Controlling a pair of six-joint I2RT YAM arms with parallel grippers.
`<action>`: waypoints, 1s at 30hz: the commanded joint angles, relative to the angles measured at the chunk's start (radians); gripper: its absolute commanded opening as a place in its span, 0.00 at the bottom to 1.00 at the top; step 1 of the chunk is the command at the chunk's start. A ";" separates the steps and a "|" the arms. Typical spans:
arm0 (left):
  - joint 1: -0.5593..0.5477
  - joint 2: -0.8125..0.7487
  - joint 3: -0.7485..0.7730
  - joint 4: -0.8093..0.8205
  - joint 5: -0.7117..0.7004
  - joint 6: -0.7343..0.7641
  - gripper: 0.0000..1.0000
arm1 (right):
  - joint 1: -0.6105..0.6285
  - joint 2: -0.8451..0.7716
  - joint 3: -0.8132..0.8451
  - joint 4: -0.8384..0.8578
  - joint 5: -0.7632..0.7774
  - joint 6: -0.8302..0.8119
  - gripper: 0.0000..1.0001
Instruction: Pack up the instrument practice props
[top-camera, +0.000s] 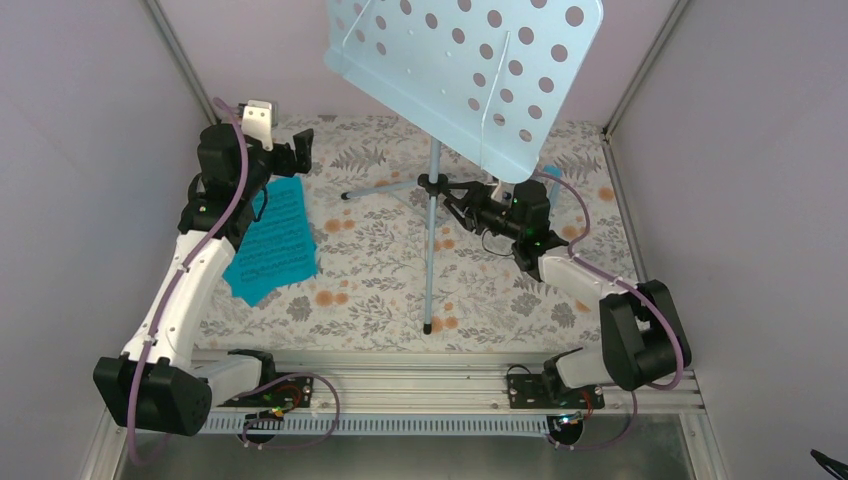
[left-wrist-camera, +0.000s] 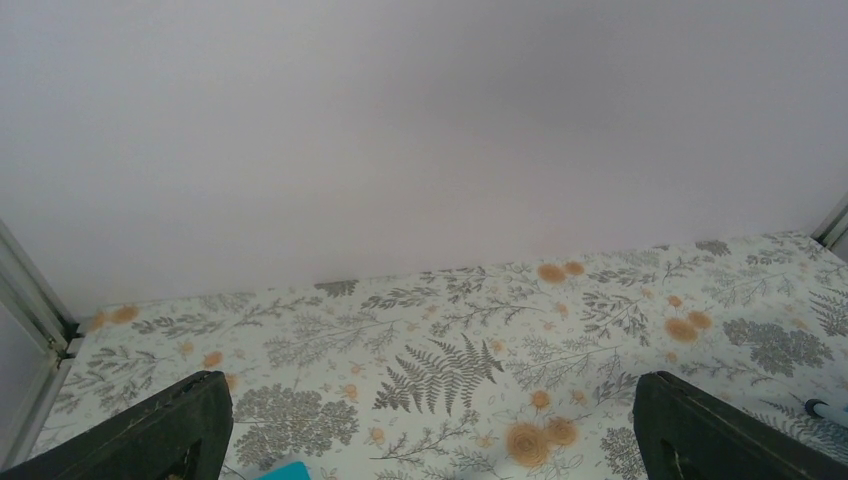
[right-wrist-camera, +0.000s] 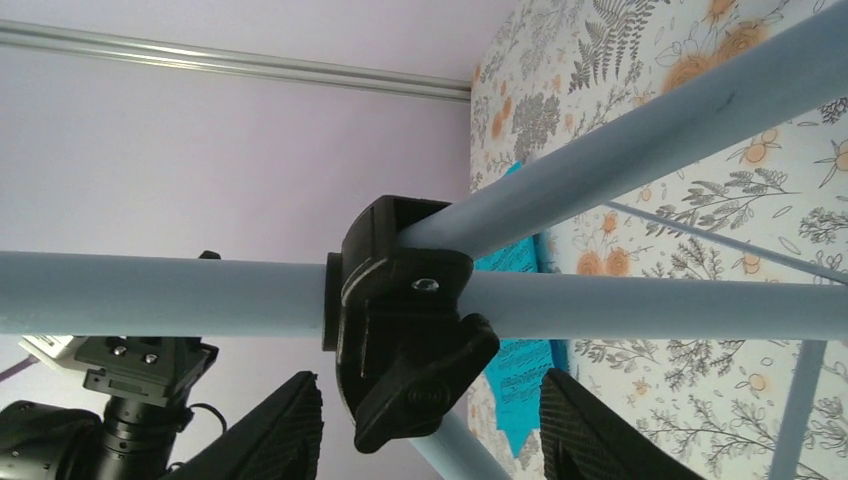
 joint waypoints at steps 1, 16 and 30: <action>0.000 -0.001 0.000 0.014 -0.001 0.015 0.99 | 0.009 0.000 0.001 0.036 0.023 0.009 0.49; -0.001 -0.004 -0.001 0.015 0.008 0.015 0.99 | 0.012 0.011 0.003 0.046 0.048 -0.020 0.11; -0.001 -0.001 -0.001 0.015 0.008 0.017 1.00 | 0.005 0.000 -0.037 0.078 0.074 -0.053 0.51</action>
